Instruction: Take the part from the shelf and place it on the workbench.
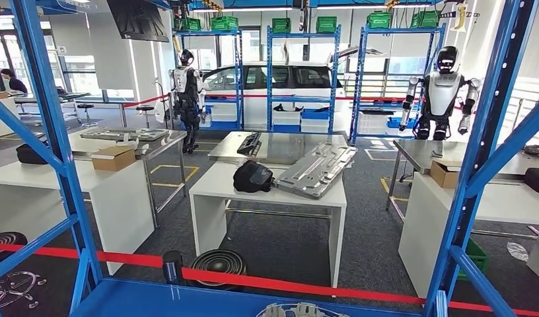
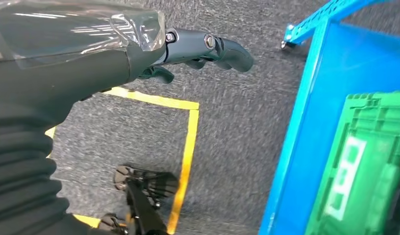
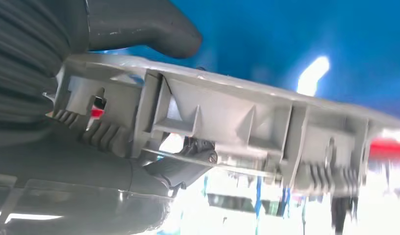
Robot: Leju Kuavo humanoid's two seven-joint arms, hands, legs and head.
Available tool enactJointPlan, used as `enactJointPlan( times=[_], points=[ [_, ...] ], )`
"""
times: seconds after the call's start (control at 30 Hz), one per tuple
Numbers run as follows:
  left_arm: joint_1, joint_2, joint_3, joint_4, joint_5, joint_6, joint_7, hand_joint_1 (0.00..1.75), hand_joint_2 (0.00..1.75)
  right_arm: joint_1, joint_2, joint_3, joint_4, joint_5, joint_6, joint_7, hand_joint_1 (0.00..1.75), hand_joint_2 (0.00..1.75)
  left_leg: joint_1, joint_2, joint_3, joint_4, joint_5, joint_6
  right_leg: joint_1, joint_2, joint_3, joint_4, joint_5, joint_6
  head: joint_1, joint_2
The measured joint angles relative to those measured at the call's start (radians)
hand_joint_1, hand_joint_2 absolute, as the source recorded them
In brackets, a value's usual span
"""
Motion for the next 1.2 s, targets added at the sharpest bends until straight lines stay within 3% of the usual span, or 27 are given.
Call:
enactJointPlan(
  times=[0.03,0.1,0.2,0.27,0.3,0.37,0.4,0.43,0.47,0.53,0.6,0.7,0.77,0.8,0.87,0.93,0.97,1.0,1.07,1.13,1.2],
  points=[
    [0.006,0.000,-0.009,0.000,0.024,0.008,0.009,0.00,1.75,0.002,0.004,-0.016,-0.019,-0.015,-0.033,-0.012,1.75,1.75,-0.001,-0.001,-0.001,0.005,-0.004,-0.004,0.000,-0.001,0.037,-0.078,0.027,0.003,0.001,0.000],
    [0.020,0.000,-0.037,0.001,0.087,0.032,0.038,0.00,1.75,0.011,0.014,-0.048,-0.061,-0.045,-0.094,-0.043,1.75,1.75,-0.005,-0.001,-0.005,0.017,-0.012,-0.013,0.001,-0.002,0.088,-0.178,0.060,-0.004,0.000,0.000],
    [0.050,0.001,-0.095,-0.002,0.201,0.072,0.094,0.00,1.75,0.039,0.031,-0.088,-0.125,-0.078,-0.147,-0.083,1.75,1.75,-0.006,-0.001,-0.010,0.024,-0.018,-0.022,0.003,-0.001,0.095,-0.188,0.065,-0.025,-0.002,0.000],
    [0.075,0.001,-0.142,-0.009,0.273,0.095,0.131,0.00,1.75,0.059,0.041,-0.111,-0.160,-0.116,-0.167,-0.107,1.75,1.75,-0.002,0.000,-0.024,0.055,-0.042,-0.032,-0.002,-0.001,0.097,-0.190,0.065,-0.036,-0.003,0.000],
    [0.088,0.002,-0.168,-0.015,0.309,0.109,0.149,0.00,1.75,0.070,0.047,-0.123,-0.176,-0.150,-0.179,-0.123,1.75,1.75,0.001,0.001,-0.044,0.100,-0.070,-0.038,-0.004,-0.001,0.098,-0.191,0.065,-0.040,-0.004,0.000],
    [0.114,0.001,-0.223,-0.026,0.369,0.134,0.180,0.00,1.75,0.095,0.060,-0.150,-0.204,-0.244,-0.206,-0.158,1.75,1.75,0.005,0.002,-0.108,0.240,-0.138,-0.046,-0.003,-0.001,0.097,-0.191,0.065,-0.045,-0.005,0.000],
    [0.127,0.001,-0.249,-0.030,0.393,0.146,0.192,0.00,1.75,0.108,0.068,-0.164,-0.217,-0.291,-0.220,-0.177,1.75,1.75,0.006,0.002,-0.137,0.300,-0.158,-0.048,-0.002,-0.001,0.097,-0.191,0.064,-0.045,-0.005,0.000],
    [0.140,0.001,-0.276,-0.035,0.415,0.158,0.204,0.00,1.75,0.120,0.075,-0.177,-0.230,-0.330,-0.234,-0.196,1.75,1.75,0.007,0.002,-0.151,0.328,-0.160,-0.048,-0.001,-0.001,0.097,-0.191,0.064,-0.046,-0.005,0.000],
    [0.152,0.001,-0.301,-0.041,0.435,0.170,0.216,0.00,1.75,0.132,0.081,-0.190,-0.244,-0.366,-0.248,-0.216,1.75,1.75,0.008,0.002,-0.144,0.312,-0.142,-0.046,0.000,-0.001,0.098,-0.191,0.064,-0.046,-0.005,0.000],
    [0.178,0.002,-0.353,-0.060,0.482,0.197,0.243,0.00,1.75,0.153,0.092,-0.220,-0.277,-0.445,-0.275,-0.261,1.75,1.75,0.006,0.002,-0.079,0.178,-0.072,-0.035,0.002,0.001,0.101,-0.191,0.064,-0.045,-0.005,0.000],
    [0.204,0.002,-0.401,-0.083,0.528,0.220,0.267,0.00,1.75,0.170,0.102,-0.249,-0.312,-0.544,-0.286,-0.299,1.75,1.75,0.000,0.003,-0.019,0.055,-0.033,-0.023,0.008,0.003,0.101,-0.191,0.063,-0.042,-0.005,0.000],
    [0.234,0.002,-0.453,-0.112,0.564,0.238,0.289,0.00,1.75,0.182,0.114,-0.279,-0.353,-0.654,-0.283,-0.330,1.75,1.75,-0.005,0.005,-0.004,0.023,-0.030,-0.013,0.010,0.003,0.100,-0.193,0.064,-0.029,-0.005,0.000],
    [0.248,0.001,-0.480,-0.128,0.578,0.246,0.297,0.00,1.75,0.188,0.119,-0.293,-0.373,-0.723,-0.267,-0.349,1.75,1.75,-0.002,0.006,0.006,0.008,-0.018,-0.002,0.010,0.002,0.090,-0.171,0.050,-0.024,-0.003,0.000],
    [0.254,0.000,-0.491,-0.134,0.585,0.250,0.301,0.00,1.75,0.191,0.120,-0.299,-0.380,-0.774,-0.250,-0.359,1.75,1.75,0.001,0.006,0.011,0.001,-0.013,0.002,0.010,0.001,0.072,-0.132,0.028,-0.026,-0.003,0.000],
    [0.263,0.000,-0.510,-0.141,0.598,0.257,0.308,0.00,1.75,0.201,0.120,-0.305,-0.390,-0.894,-0.212,-0.381,1.75,1.75,0.000,0.007,0.008,-0.002,-0.009,0.007,0.010,0.001,0.012,-0.003,-0.031,-0.032,-0.001,0.000],
    [0.271,0.000,-0.523,-0.145,0.606,0.258,0.310,0.00,1.75,0.208,0.121,-0.307,-0.401,-1.018,-0.166,-0.407,1.75,1.75,-0.001,0.007,0.006,0.000,-0.009,0.007,0.009,0.001,-0.032,0.094,-0.063,-0.026,0.000,0.000],
    [0.274,0.000,-0.529,-0.146,0.611,0.255,0.309,0.00,1.75,0.209,0.121,-0.308,-0.408,-1.087,-0.135,-0.421,1.75,1.75,-0.001,0.006,0.006,0.001,-0.010,0.006,0.008,0.001,-0.028,0.089,-0.055,-0.018,0.000,0.000],
    [0.276,0.000,-0.533,-0.147,0.615,0.249,0.307,0.00,1.75,0.208,0.120,-0.310,-0.415,-1.162,-0.094,-0.434,1.75,1.75,0.000,0.005,0.006,0.004,-0.011,0.004,0.005,0.000,-0.001,0.040,-0.033,-0.009,0.000,0.000],
    [0.277,0.000,-0.536,-0.147,0.624,0.226,0.296,0.00,1.75,0.206,0.115,-0.312,-0.430,-1.320,0.008,-0.453,1.75,1.75,-0.001,0.000,0.005,0.014,-0.017,-0.005,0.000,-0.001,0.075,-0.106,0.019,0.003,0.001,0.000],
    [0.277,0.000,-0.534,-0.147,0.622,0.199,0.281,0.00,1.75,0.203,0.111,-0.313,-0.444,-1.438,0.109,-0.455,1.75,1.75,-0.006,-0.002,0.002,0.024,-0.024,-0.015,0.000,0.000,0.114,-0.182,0.042,-0.006,0.000,0.000],
    [0.276,0.001,-0.530,-0.147,0.616,0.183,0.270,0.00,1.75,0.201,0.107,-0.311,-0.453,-1.493,0.166,-0.447,1.75,1.75,-0.005,-0.001,0.000,0.027,-0.025,-0.022,0.002,0.001,0.115,-0.185,0.043,-0.022,-0.002,0.000]
  ],
)
